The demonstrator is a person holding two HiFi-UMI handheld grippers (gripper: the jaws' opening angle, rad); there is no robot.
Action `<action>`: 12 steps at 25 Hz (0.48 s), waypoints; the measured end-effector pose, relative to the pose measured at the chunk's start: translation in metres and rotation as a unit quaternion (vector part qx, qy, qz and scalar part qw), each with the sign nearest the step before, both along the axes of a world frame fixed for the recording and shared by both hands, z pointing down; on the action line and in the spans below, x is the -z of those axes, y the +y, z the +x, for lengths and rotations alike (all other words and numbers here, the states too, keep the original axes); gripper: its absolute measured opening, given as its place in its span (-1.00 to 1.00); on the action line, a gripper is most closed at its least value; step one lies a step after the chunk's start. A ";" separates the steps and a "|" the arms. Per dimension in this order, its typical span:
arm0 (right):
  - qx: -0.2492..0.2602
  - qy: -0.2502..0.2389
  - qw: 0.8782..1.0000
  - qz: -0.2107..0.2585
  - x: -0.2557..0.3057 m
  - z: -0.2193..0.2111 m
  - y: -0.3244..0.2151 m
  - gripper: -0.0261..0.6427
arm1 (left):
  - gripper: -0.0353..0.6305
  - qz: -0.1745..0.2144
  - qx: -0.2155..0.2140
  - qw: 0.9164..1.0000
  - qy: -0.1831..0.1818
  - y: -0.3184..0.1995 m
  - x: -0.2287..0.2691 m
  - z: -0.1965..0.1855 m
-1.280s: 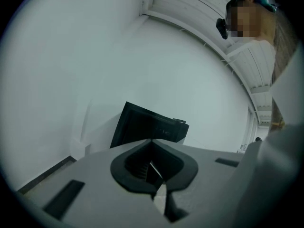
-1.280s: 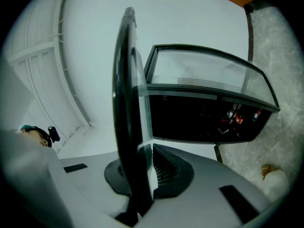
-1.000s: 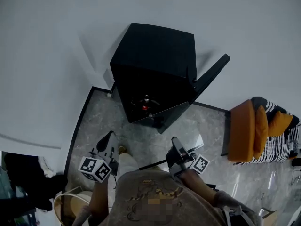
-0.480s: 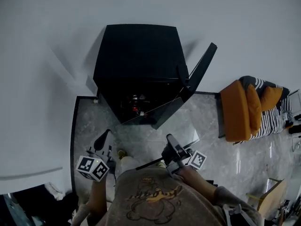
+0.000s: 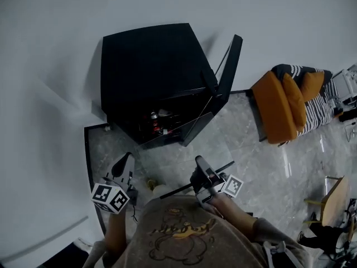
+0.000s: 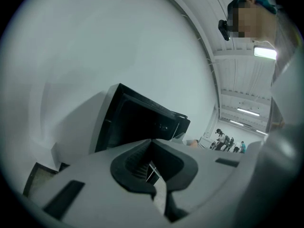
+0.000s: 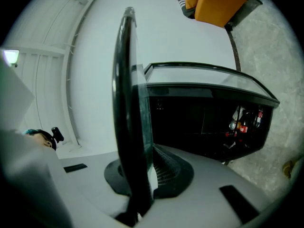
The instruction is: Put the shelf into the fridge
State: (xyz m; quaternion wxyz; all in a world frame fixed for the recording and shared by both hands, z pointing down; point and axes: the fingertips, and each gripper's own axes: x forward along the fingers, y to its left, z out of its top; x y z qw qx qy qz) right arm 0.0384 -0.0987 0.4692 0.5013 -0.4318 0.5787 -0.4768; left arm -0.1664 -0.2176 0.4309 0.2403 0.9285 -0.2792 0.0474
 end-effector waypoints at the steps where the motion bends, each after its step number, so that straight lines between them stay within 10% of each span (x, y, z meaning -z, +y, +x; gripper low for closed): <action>1: -0.007 -0.003 1.000 0.003 0.000 -0.002 -0.002 -0.84 | -0.88 0.000 -0.008 1.000 -0.002 -0.001 0.000 0.000; 12: -0.067 -0.025 0.997 0.009 -0.035 -0.018 -0.020 -0.84 | -0.88 0.013 -0.041 0.999 -0.013 -0.024 -0.004 -0.009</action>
